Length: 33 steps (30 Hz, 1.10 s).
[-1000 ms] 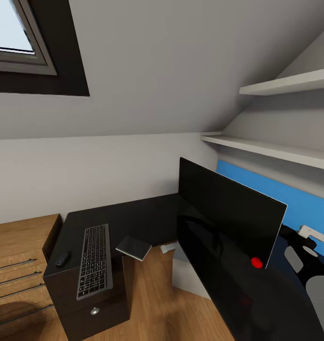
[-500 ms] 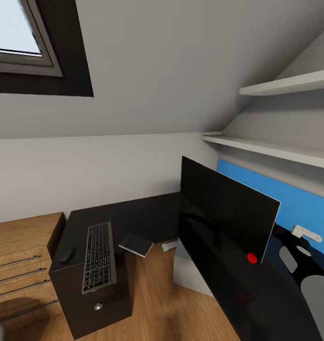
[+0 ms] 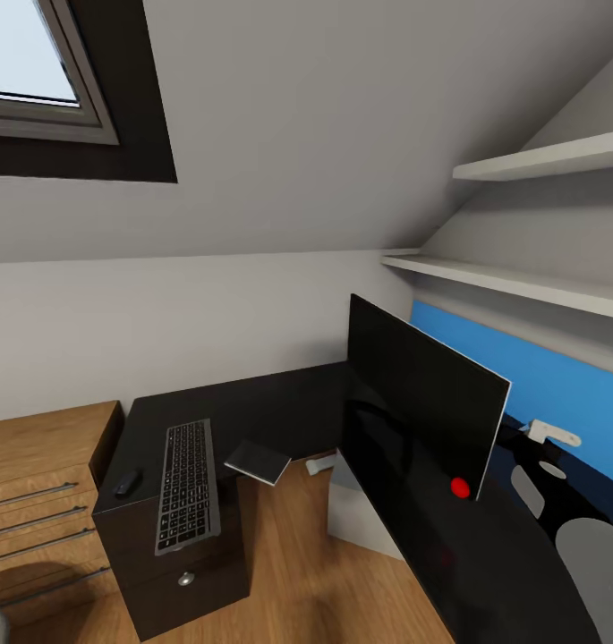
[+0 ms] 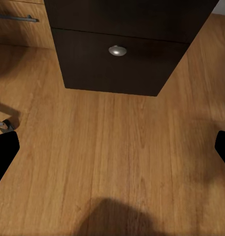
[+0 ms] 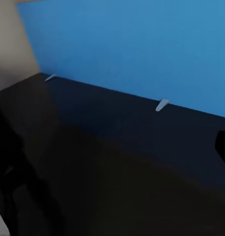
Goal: In the bedroom, organize the workspace by keeping the computer under the desk, ensuring the monitor is on the desk, placing the keyboard on the desk next to the monitor, placing the mouse on the desk next to the keyboard, moving the folder from the swivel chair onto the desk next to the mouse, stacking the notebook on top of the folder with the pen on top of the notebook, and positioning the swivel chair next to the desk.
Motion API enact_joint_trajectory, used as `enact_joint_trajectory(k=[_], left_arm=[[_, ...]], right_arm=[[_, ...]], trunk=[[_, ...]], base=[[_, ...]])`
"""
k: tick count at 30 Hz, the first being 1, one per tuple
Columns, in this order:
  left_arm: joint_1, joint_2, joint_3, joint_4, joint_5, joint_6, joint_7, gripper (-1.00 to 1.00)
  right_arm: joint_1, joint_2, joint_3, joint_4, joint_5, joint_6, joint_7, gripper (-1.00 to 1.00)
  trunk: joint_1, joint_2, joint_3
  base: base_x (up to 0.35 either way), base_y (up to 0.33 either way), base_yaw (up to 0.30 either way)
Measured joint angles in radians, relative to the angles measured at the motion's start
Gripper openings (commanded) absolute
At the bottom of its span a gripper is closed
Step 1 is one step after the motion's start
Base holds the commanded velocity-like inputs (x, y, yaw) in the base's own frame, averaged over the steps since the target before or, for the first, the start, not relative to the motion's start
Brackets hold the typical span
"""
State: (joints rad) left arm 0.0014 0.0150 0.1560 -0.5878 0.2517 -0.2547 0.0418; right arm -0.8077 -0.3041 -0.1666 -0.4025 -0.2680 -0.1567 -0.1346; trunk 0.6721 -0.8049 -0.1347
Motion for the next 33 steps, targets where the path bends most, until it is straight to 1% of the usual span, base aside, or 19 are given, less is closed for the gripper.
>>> enact_joint_trajectory(k=[3,4,6,10,18,22,25,29,30,33], left_arm=[[0.000,0.000,0.000,0.000,0.000,0.000,0.000,1.00],[0.000,0.000,0.000,0.000,0.000,0.000,0.000,1.00],[0.000,0.000,0.000,0.000,0.000,0.000,0.000,1.00],[0.000,0.000,0.000,0.000,0.000,0.000,0.000,1.00],[0.000,0.000,0.000,0.000,0.000,0.000,0.000,1.00],[0.000,0.000,0.000,0.000,-0.001,0.000,0.000,1.00],[0.000,0.000,0.000,0.000,-0.001,0.000,0.000,1.00],[0.000,0.000,0.000,0.000,-0.001,0.000,0.000,1.00],[0.000,0.000,0.000,0.000,-0.001,0.000,0.000,1.00],[0.000,0.000,0.000,0.000,-0.001,0.000,0.000,1.00]], right_arm=[[0.000,0.016,0.020,0.000,0.003,0.000,0.000,1.00],[0.000,0.018,0.026,0.000,0.004,0.000,0.000,1.00],[0.000,0.025,0.054,0.000,0.004,0.000,0.000,1.00],[0.000,0.032,0.078,0.000,0.004,-0.001,0.000,1.00],[0.000,0.048,0.088,0.001,0.005,-0.002,0.000,1.00],[0.000,0.053,0.102,0.001,0.006,-0.003,0.000,1.00],[0.000,0.064,0.112,0.002,0.006,-0.004,0.000,1.00],[0.000,0.075,0.116,0.002,0.008,-0.004,0.000,1.00],[0.000,0.077,0.116,0.003,0.010,-0.004,0.000,1.00],[0.000,0.089,0.117,0.019,0.038,-0.005,0.000,1.00]], trunk=[[0.000,0.000,0.000],[0.000,0.000,0.000],[0.000,0.000,0.000],[0.000,0.000,0.000],[0.000,0.000,0.000],[0.000,0.000,0.000],[0.000,0.000,0.000],[0.000,0.000,0.000],[0.000,0.000,0.000],[0.000,0.000,0.000]], base=[[0.000,0.000,0.000],[0.000,0.000,0.000],[0.000,0.000,0.000],[0.000,0.000,0.000],[0.000,0.000,0.000],[0.000,0.000,0.000],[0.000,0.000,0.000],[0.000,0.000,0.000],[0.000,0.000,0.000],[0.000,0.000,0.000]])
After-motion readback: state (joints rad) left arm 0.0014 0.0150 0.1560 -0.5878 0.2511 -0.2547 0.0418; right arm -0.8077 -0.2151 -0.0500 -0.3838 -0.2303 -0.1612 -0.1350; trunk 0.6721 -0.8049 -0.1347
